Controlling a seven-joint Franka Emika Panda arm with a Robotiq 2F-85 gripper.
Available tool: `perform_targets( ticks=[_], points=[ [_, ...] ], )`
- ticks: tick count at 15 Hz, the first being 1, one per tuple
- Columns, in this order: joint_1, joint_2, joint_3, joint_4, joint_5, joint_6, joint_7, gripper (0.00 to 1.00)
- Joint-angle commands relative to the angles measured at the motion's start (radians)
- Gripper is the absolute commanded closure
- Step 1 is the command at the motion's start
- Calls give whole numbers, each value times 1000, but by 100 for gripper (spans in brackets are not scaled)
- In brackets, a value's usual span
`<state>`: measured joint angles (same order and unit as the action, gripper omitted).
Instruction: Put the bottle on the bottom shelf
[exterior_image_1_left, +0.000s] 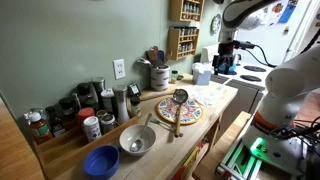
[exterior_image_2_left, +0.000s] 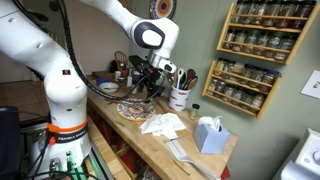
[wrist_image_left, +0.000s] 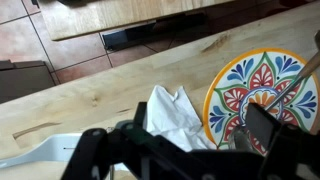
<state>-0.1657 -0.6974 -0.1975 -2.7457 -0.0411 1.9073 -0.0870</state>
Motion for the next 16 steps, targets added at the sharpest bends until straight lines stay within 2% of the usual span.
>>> perform_targets(
  ticks=[1, 10, 16],
  points=[
    [-7, 1, 6, 1, 4, -1, -4, 0],
    [-7, 1, 6, 1, 4, -1, -4, 0],
    [43, 142, 36, 158, -18, 66, -73, 0]
  ],
)
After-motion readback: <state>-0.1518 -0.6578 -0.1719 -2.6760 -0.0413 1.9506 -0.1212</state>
